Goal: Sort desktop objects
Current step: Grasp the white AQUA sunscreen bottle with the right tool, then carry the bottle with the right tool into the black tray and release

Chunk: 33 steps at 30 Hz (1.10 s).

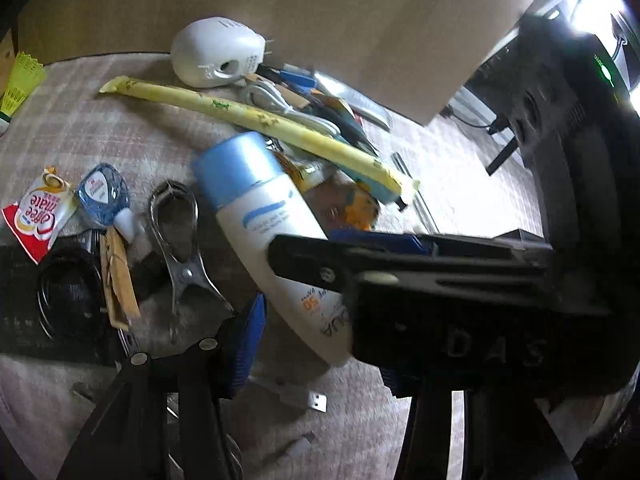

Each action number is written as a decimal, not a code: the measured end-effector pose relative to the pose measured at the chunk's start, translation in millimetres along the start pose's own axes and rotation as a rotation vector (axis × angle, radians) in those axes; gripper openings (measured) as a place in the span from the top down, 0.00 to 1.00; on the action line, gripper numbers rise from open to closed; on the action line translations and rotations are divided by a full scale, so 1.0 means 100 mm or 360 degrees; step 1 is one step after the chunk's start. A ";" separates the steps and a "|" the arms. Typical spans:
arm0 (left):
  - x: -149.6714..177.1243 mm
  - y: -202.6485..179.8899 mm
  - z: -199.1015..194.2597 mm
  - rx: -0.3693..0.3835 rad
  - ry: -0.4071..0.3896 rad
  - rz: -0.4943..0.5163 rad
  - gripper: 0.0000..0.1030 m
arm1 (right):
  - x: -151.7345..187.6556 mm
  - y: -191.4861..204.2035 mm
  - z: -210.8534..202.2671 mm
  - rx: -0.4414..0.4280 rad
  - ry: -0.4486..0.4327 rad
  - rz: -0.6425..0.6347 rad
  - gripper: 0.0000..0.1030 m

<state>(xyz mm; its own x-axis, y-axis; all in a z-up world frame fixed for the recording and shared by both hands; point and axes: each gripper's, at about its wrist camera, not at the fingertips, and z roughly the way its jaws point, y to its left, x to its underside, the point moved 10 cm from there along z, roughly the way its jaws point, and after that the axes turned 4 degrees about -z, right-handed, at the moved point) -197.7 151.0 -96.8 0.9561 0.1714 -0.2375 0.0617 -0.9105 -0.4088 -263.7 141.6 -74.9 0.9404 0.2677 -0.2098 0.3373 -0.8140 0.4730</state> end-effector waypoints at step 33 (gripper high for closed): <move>0.53 -1.88 0.05 0.0150 0.0067 0.0540 0.53 | 1.02 -1.02 -1.53 0.0086 -0.0281 0.0299 0.62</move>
<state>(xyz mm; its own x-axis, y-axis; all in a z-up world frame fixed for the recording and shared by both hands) -159.8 333.0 -37.2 0.9288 -0.1522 -0.3379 -0.2861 -0.8740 -0.3927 -194.9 330.4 -13.7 0.9623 0.0190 -0.2713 0.1503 -0.8686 0.4722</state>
